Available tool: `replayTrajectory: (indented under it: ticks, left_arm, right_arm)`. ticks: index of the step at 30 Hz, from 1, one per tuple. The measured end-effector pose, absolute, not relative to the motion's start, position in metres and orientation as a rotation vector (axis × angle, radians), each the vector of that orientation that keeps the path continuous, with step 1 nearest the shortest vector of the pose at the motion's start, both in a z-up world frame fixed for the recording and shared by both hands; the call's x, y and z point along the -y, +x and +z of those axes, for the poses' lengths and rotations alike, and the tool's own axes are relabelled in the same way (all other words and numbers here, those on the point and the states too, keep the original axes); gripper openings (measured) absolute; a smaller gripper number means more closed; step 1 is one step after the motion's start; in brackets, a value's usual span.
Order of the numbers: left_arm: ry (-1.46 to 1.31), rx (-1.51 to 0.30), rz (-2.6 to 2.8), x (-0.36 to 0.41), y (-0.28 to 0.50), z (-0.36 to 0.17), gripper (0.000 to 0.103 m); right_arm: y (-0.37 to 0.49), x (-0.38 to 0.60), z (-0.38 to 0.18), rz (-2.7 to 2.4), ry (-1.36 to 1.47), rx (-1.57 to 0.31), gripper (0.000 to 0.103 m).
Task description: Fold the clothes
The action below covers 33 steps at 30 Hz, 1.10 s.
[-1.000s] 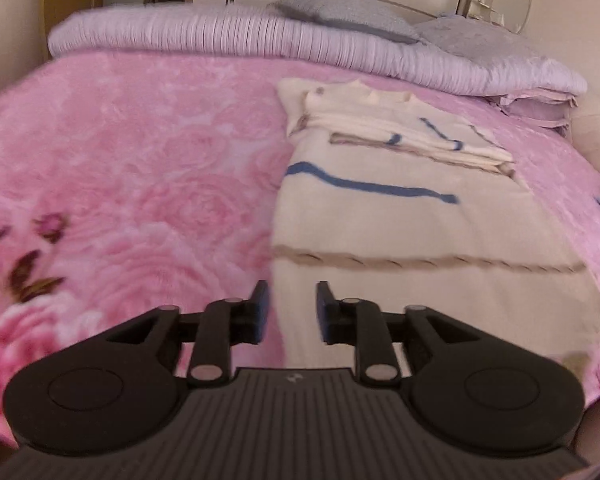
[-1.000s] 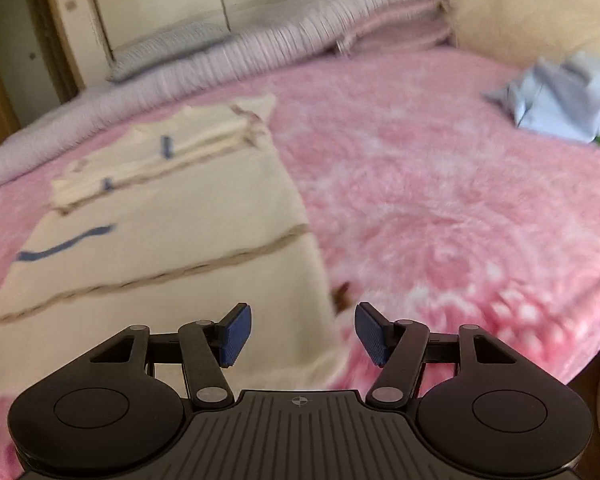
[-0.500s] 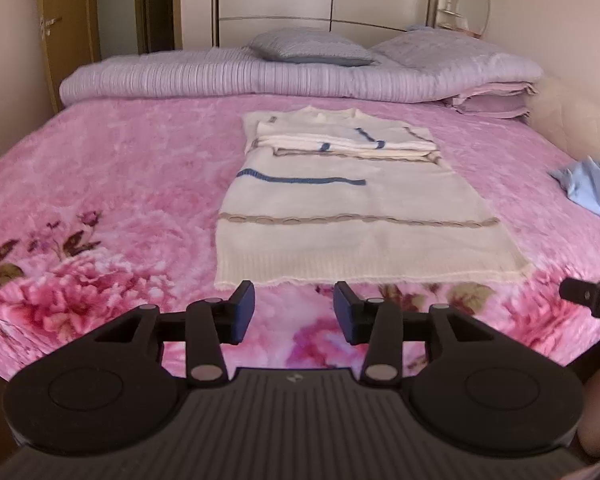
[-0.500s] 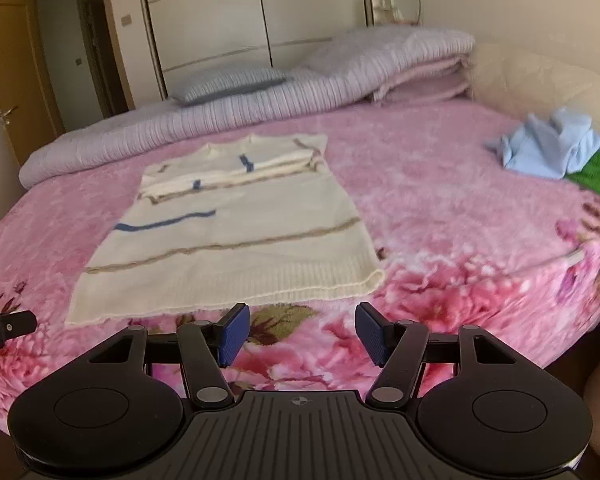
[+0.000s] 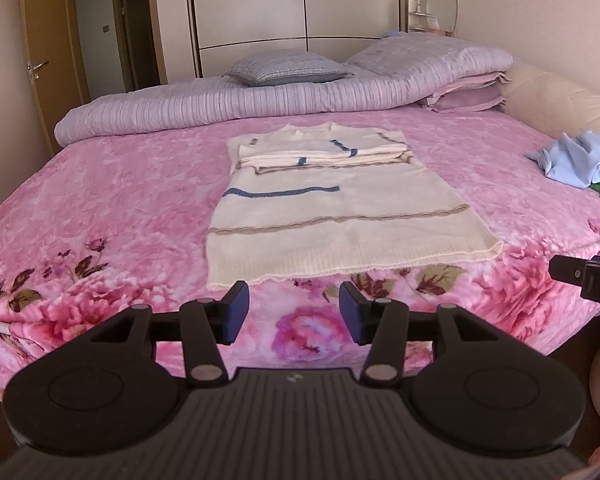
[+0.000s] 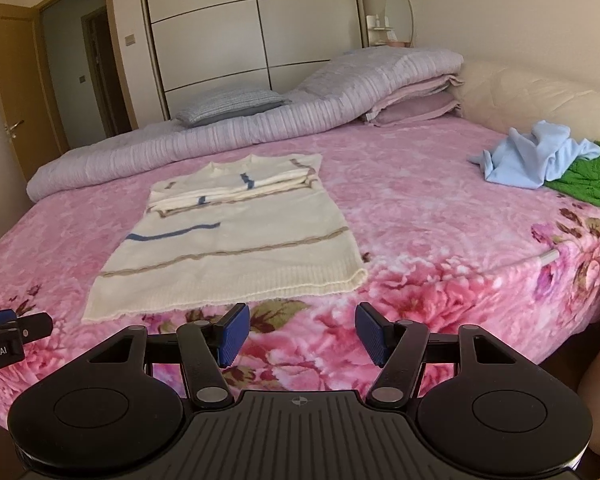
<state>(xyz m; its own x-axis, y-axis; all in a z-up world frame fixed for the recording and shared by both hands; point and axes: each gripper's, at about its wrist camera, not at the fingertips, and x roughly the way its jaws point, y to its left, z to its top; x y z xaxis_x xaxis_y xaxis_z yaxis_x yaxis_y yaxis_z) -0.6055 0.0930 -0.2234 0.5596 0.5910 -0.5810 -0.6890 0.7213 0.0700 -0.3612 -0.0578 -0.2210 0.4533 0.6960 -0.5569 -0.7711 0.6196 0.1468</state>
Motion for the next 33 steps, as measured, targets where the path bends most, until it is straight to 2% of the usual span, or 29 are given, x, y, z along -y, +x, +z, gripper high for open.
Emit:
replayTrajectory:
  ticks: [17, 25, 33]
  left_arm:
    - [-0.226, -0.675, 0.748, -0.122, -0.593, -0.25, 0.046]
    - [-0.455, -0.646, 0.745, -0.204, -0.62, -0.3, 0.046]
    - [-0.75, -0.505, 0.679, -0.308, -0.628, -0.327, 0.043]
  right_arm:
    - [-0.343, 0.041, -0.245, 0.904, -0.153, -0.678, 0.062]
    - [-0.281, 0.033, -0.305, 0.87, -0.138, -0.836, 0.062]
    - [-0.185, 0.02, -0.33, 0.984, 0.187, -0.99, 0.062]
